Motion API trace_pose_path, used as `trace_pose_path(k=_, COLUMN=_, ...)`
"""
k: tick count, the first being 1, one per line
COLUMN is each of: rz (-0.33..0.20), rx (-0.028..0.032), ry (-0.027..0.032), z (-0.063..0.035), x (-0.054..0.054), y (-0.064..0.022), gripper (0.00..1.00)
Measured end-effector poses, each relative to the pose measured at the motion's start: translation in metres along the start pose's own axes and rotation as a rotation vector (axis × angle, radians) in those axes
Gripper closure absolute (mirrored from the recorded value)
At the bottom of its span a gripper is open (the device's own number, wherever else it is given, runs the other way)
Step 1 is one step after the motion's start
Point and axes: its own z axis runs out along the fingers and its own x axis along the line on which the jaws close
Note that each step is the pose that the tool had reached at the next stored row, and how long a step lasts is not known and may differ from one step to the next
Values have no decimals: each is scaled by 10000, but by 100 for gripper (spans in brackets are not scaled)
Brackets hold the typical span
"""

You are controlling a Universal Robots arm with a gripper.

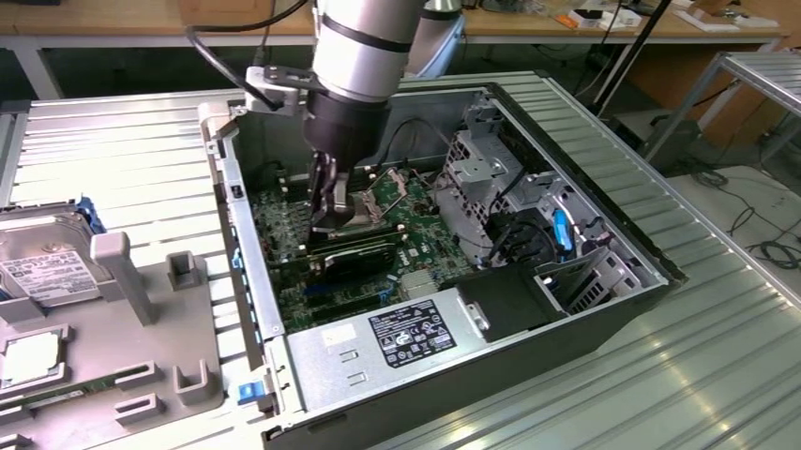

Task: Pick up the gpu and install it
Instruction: 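Press down on the gpu until it lock into place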

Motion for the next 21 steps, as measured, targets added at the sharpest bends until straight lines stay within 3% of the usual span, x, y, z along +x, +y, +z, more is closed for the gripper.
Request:
trace_pose_path(k=2, rz=4, rx=37, ry=-8, z=1, x=-9, y=-46, gripper=89)
trace_pose_path(k=3, rz=-39, rx=204, ry=-22, z=7, x=-11, y=-70, gripper=89)
trace_pose_path(k=5, rz=-108, rx=642, ry=-91, z=9, x=-10, y=-71, gripper=89)
trace_pose_path(k=7, rz=-153, rx=902, ry=-132, z=12, x=3, y=-75, gripper=89)
trace_pose_path(k=9, rz=-158, rx=1028, ry=-150, z=25, x=65, y=-88, gripper=89)
trace_pose_path(k=12, rz=-169, rx=1098, ry=-162, z=63, x=180, y=-117, gripper=89)
trace_pose_path(k=14, rz=-199, rx=1125, ry=-166, z=71, x=167, y=-125, gripper=89)
trace_pose_path(k=17, rz=-315, rx=1159, ry=-351, z=73, x=158, y=-129, gripper=89)
trace_pose_path(k=19, rz=-416, rx=1186, ry=-506, z=72, x=158, y=-129, gripper=89)
trace_pose_path(k=21, rz=-568, rx=1260, ry=-728, z=72, x=158, y=-132, gripper=89)
